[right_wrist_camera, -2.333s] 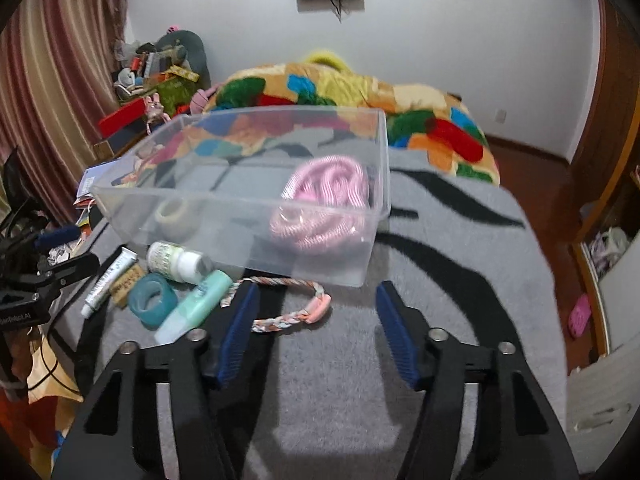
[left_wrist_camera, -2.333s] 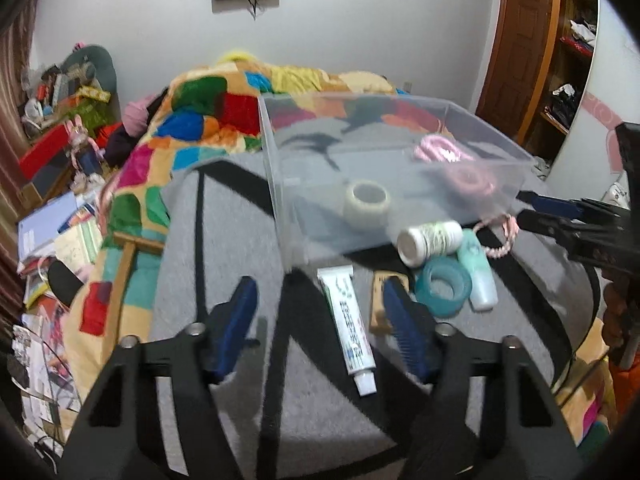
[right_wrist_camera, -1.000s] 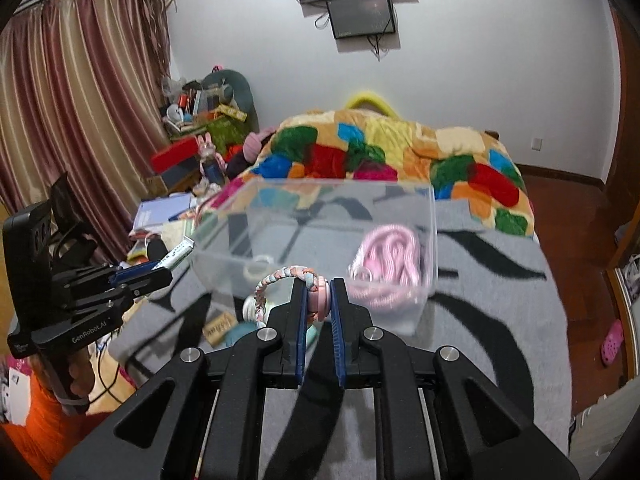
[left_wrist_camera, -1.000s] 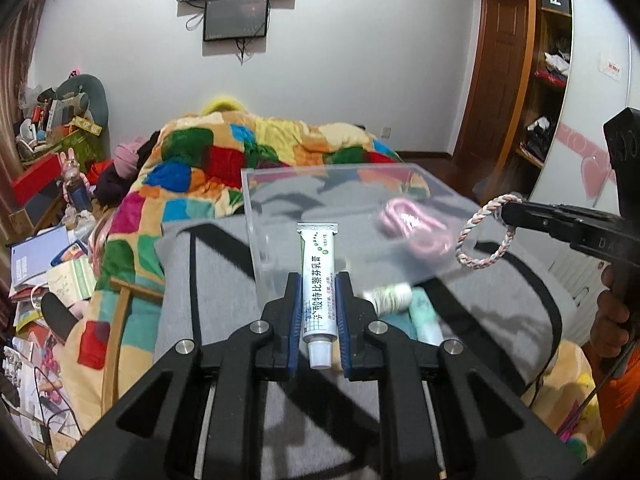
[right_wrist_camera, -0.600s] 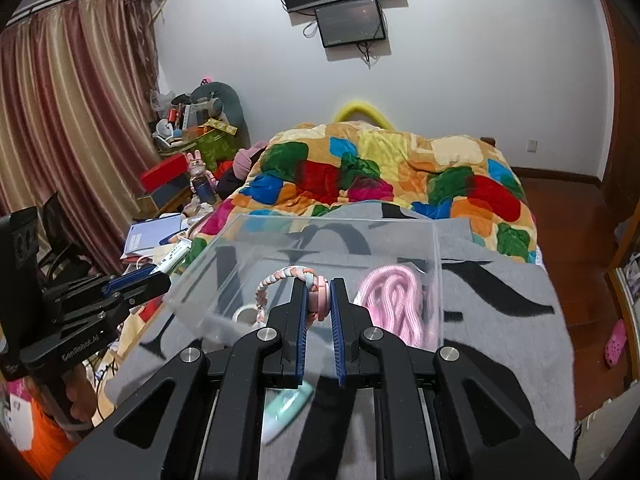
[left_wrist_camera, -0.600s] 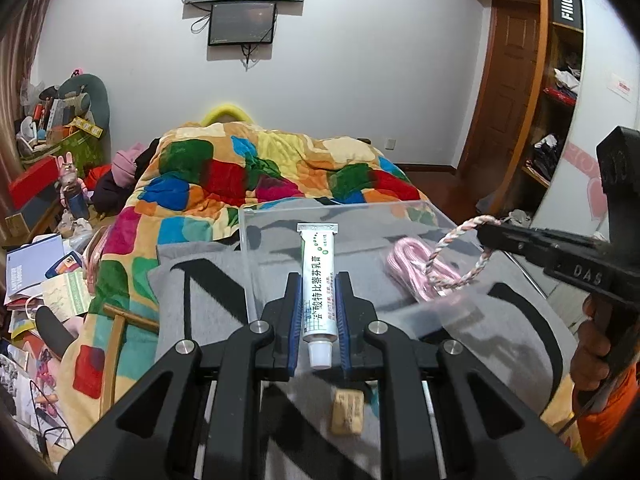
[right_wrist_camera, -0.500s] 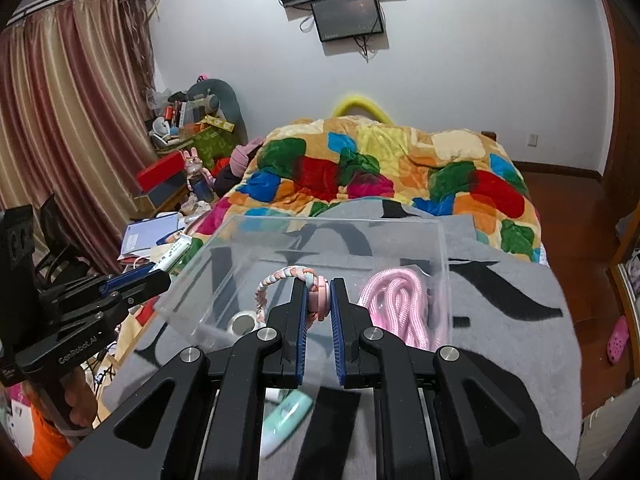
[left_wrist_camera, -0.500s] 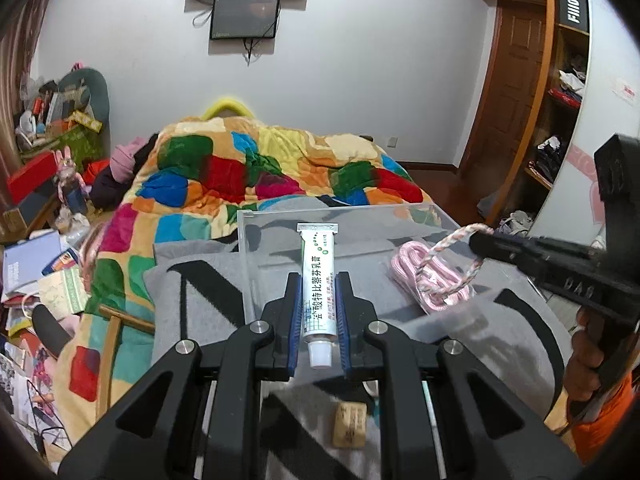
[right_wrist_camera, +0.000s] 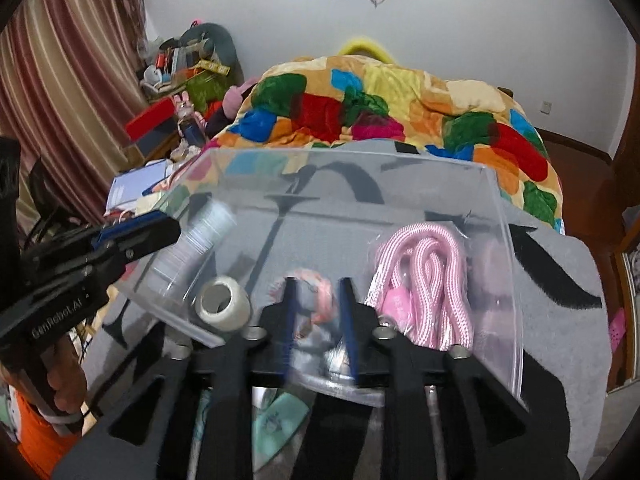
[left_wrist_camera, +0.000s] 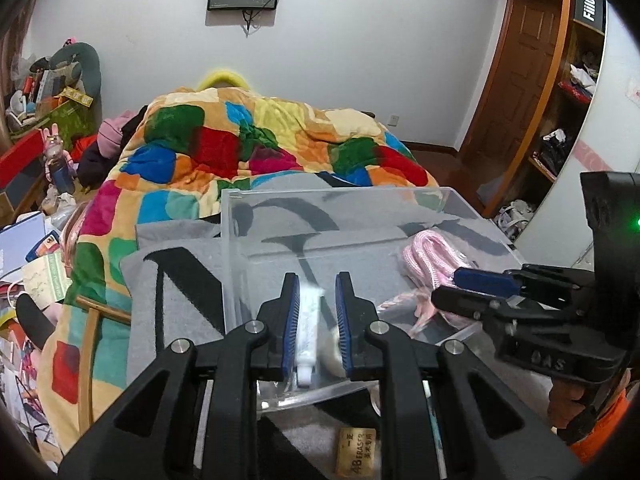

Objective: Organize objects
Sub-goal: 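Place the bracelet in the box with right tool while left drops the tube in, then grasp the wooden eraser with left tool while right grasps the mint-green bottle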

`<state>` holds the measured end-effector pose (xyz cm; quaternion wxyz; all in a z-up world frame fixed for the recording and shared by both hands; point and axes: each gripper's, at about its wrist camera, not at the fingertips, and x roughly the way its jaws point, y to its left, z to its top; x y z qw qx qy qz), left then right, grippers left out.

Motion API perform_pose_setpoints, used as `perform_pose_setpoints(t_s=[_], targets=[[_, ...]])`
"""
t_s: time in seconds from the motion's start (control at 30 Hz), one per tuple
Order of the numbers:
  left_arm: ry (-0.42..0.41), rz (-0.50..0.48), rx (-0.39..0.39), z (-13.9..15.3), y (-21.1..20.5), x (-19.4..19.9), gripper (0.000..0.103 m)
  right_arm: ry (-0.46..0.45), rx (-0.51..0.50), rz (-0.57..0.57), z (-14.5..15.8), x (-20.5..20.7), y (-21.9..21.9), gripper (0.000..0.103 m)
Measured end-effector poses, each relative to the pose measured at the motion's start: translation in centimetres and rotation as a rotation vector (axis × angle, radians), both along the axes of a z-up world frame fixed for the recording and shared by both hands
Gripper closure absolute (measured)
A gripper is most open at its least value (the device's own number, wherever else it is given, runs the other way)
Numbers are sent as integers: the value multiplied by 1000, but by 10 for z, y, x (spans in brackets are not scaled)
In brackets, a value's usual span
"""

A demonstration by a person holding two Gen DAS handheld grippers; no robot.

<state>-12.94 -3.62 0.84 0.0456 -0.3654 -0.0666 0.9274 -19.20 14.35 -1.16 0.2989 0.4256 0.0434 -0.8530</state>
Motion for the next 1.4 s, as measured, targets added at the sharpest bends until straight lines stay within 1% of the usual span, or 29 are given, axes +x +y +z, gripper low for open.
perform_pose_setpoints(t_s=[0.03, 0.07, 0.23, 0.27, 0.3, 0.37, 0.47, 0.57, 0.73, 0.87, 0.93, 1.07, 1.1, 1.2, 1.27, 1.33, 1.4], targets=[[2, 3, -2, 1, 0, 1, 85, 12, 6, -2, 2, 2, 1, 58], [3, 4, -6, 2, 0, 1, 85, 24, 8, -1, 4, 5, 1, 56], [16, 12, -12, 10, -2, 10, 84, 39, -16, 6, 16, 14, 9, 55], [19, 15, -14, 11, -2, 12, 79, 44, -18, 2, 18, 16, 10, 55], [21, 16, -14, 13, -2, 14, 71, 54, -15, -2, 21, 19, 12, 55], [28, 16, -21, 14, -1, 20, 63, 69, -22, -2, 24, 25, 13, 55], [36, 10, -35, 15, 1, 30, 59, 83, -38, 5, 28, 36, 18, 55], [34, 3, -34, 14, 3, 41, 52, 99, -41, 13, 28, 50, 20, 55], [21, -7, -55, 6, 7, 59, 51, 93, -12, 23, 14, 66, 18, 55], [-2, -23, -80, -5, 10, 70, 49, 37, 8, 23, -10, 70, 15, 55], [-28, -33, -78, -14, 11, 74, 49, 6, 24, 16, -24, 69, 13, 55], [-69, -44, -80, -31, 13, 79, 49, -62, 19, 4, -44, 64, 11, 55], [-80, -47, -77, -35, 13, 79, 49, -67, 23, -3, -48, 63, 10, 55], [-121, -61, -73, -50, 18, 80, 49, -45, 37, -7, -50, 66, 8, 55], [-143, -71, -73, -58, 22, 80, 49, -33, 47, -10, -50, 68, 8, 58], [-142, -83, -64, -61, 26, 82, 49, -17, 60, -18, -50, 69, 10, 72], [-138, -83, -70, -62, 29, 81, 49, -16, 58, -24, -50, 69, 14, 80]])
